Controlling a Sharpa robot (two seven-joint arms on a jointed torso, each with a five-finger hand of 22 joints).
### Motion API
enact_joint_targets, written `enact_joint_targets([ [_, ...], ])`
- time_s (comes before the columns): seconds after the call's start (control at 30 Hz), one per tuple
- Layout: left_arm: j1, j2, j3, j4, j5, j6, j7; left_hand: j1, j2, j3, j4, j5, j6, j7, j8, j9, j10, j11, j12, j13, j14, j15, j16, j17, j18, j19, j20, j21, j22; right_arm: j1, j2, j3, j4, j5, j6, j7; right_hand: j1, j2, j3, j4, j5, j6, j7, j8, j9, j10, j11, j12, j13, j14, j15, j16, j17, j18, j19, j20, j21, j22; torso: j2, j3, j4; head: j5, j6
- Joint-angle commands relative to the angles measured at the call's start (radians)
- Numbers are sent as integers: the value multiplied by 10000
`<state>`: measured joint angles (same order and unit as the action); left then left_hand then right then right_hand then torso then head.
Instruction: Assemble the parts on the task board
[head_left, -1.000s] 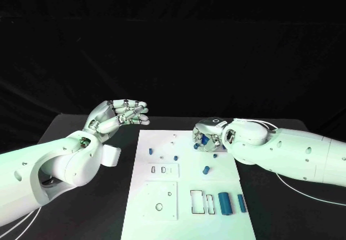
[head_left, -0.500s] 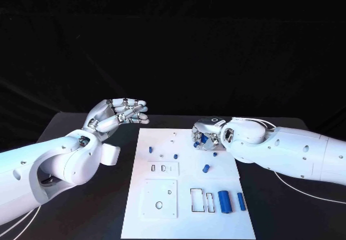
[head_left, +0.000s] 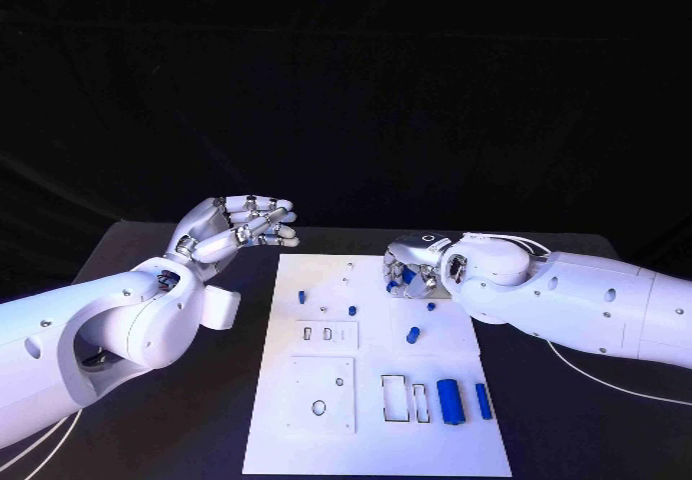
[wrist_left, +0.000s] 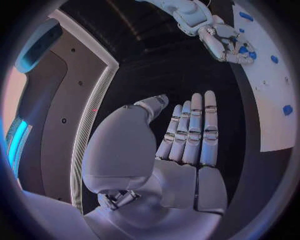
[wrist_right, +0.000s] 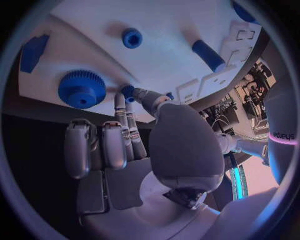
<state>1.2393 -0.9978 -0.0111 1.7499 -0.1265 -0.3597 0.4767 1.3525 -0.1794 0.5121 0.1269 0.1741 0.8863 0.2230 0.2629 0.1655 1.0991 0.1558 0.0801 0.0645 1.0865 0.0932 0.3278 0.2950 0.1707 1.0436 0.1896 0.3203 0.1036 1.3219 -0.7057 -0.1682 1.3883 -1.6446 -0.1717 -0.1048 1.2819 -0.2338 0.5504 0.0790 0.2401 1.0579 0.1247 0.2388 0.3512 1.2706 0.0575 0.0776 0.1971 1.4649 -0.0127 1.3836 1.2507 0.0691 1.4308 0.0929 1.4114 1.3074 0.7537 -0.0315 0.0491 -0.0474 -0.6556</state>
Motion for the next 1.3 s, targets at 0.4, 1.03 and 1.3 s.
enact_joint_targets([
  [0.4, 20, -6, 9, 28, 34, 235, -52, -57, -38, 57, -40, -57, -96, 88, -96, -16, -42, 88, -87, 12, -53, 91, 17, 35, 95, 28, 34, 51, -5, -42, 70, -3, -102, -81, 165, -78, 17, -65, 127, -33, 29, 18, 34, 24, 92, -78, 48, -58, 1, 497, -21, 54, -51, -104, -34, -25, 6, -54, 11, -5, 17, -8, -11],
  [1.03, 20, 9, 9, -29, 34, 256, -79, -56, -17, 70, -56, -57, -134, 112, -126, -24, -82, 109, -126, 13, -85, 108, 5, 69, 93, 8, 44, 50, -9, -37, -194, 23, 500, -278, -1659, -753, 48, 171, 418, 71, 27, 232, -103, 265, 415, 149, -53, 7, 68, 481, -88, 96, -95, -121, 1, -56, 82, 98, 17, -19, 20, -22, 81],
  [1.3, 19, 29, 9, -48, 34, 270, -68, -43, -7, 80, -69, -55, -138, 113, -131, -24, -86, 110, -131, 14, -91, 109, 3, 78, 94, 5, 44, 51, -9, 12, 56, 54, 567, -450, -2273, -1257, 64, 184, 453, 65, 29, 252, -113, 297, 463, 184, -64, 14, 76, 484, -100, 109, -87, -132, 29, -68, 115, 154, 40, -18, 45, -33, 129],
])
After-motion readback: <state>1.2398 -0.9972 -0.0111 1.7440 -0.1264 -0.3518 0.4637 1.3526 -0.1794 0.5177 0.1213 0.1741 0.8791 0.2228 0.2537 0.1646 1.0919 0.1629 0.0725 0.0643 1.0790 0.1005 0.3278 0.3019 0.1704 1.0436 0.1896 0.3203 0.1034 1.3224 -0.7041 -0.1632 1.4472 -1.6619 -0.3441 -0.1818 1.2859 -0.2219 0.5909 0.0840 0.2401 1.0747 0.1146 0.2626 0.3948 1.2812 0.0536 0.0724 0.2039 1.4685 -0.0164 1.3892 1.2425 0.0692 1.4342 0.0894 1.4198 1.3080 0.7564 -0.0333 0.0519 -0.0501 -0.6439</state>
